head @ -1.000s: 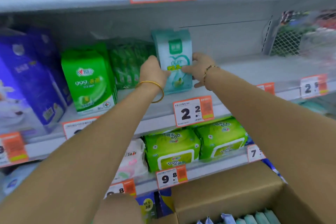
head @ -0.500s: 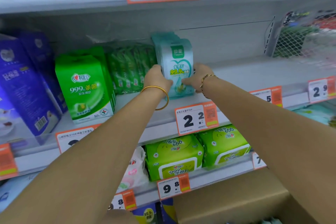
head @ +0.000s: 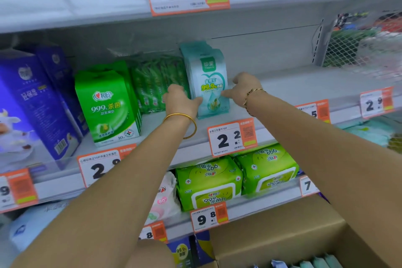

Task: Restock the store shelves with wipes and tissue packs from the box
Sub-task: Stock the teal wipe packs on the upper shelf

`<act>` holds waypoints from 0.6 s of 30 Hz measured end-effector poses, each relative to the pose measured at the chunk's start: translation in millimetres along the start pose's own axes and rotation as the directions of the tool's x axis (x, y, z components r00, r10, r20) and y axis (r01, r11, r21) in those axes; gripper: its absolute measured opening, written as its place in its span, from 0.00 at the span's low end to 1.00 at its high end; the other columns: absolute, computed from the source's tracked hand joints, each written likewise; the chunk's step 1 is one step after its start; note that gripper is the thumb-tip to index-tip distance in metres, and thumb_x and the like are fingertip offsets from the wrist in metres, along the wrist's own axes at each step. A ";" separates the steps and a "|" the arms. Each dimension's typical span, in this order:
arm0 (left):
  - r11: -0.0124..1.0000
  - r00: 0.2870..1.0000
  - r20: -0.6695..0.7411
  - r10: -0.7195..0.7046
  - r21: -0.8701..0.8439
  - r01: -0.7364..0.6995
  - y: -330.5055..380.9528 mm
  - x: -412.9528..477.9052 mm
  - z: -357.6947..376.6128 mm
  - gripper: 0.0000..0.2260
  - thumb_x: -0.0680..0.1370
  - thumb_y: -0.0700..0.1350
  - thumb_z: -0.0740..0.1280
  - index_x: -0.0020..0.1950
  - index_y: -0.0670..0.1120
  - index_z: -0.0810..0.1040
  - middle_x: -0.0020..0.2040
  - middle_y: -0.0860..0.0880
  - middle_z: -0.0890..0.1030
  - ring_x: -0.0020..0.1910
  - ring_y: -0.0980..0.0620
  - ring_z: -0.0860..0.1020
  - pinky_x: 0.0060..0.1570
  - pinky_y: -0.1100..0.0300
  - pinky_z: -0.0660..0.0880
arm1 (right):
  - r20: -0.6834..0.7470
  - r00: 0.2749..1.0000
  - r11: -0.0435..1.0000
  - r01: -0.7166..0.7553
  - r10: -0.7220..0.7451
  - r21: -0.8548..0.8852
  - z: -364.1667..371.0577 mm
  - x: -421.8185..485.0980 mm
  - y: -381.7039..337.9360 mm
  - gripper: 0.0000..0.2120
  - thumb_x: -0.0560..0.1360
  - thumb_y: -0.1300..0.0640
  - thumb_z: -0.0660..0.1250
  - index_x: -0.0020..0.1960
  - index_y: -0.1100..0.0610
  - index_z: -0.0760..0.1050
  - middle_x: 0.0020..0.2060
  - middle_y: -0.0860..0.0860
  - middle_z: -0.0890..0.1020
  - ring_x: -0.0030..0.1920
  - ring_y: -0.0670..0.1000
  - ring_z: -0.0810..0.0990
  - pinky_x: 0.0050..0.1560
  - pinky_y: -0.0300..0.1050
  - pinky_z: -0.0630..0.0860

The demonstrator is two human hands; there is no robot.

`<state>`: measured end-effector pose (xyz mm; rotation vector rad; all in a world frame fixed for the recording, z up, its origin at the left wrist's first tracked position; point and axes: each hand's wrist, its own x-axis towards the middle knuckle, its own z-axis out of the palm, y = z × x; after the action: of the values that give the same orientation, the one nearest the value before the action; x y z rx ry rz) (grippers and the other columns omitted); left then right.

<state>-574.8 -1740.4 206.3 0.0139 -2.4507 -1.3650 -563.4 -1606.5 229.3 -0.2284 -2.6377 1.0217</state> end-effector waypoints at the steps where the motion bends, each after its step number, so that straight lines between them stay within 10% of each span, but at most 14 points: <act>1: 0.997 1.000 -0.012 0.023 -0.078 -0.023 2.8 -9.0 -2.9 0.25 0.73 0.42 0.71 0.66 0.38 0.66 0.65 0.39 0.69 0.57 0.43 0.75 0.58 0.57 0.70 | -0.041 0.999 0.994 0.013 -0.008 0.110 -4.2 -8.5 0.4 0.19 0.75 0.56 0.67 0.62 0.65 0.71 0.58 0.61 0.78 0.60 0.60 0.77 0.61 0.51 0.74; 6: 0.836 0.974 0.095 0.207 -0.533 -0.126 -10.0 -121.5 -13.5 0.14 0.74 0.33 0.68 0.52 0.49 0.71 0.52 0.48 0.75 0.40 0.53 0.78 0.43 0.56 0.81 | -0.078 0.993 0.849 0.117 -0.089 0.515 -25.5 -123.6 35.8 0.08 0.72 0.65 0.68 0.48 0.56 0.73 0.36 0.52 0.78 0.35 0.52 0.81 0.31 0.46 0.79; 11: 0.984 0.755 0.655 0.017 -0.145 0.104 -91.4 -219.8 33.0 0.12 0.75 0.34 0.66 0.51 0.51 0.74 0.52 0.49 0.76 0.50 0.50 0.78 0.46 0.53 0.81 | 0.343 0.931 0.945 -0.217 0.125 0.244 34.2 -213.0 152.4 0.07 0.73 0.66 0.66 0.42 0.54 0.73 0.33 0.51 0.78 0.30 0.52 0.80 0.31 0.48 0.79; 18: 0.933 0.511 0.852 -0.116 0.269 -0.238 -133.1 -233.8 86.6 0.13 0.76 0.40 0.65 0.61 0.44 0.74 0.58 0.46 0.78 0.57 0.49 0.76 0.56 0.59 0.72 | 0.809 0.303 0.858 -0.283 0.504 -0.429 165.1 -282.9 252.7 0.18 0.77 0.51 0.63 0.53 0.67 0.77 0.43 0.62 0.80 0.32 0.54 0.76 0.36 0.46 0.79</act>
<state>-399.7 -1701.3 -12.1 -0.8913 -3.4408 -0.9555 -342.6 -1596.8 -120.4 -0.5308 -3.8819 1.2585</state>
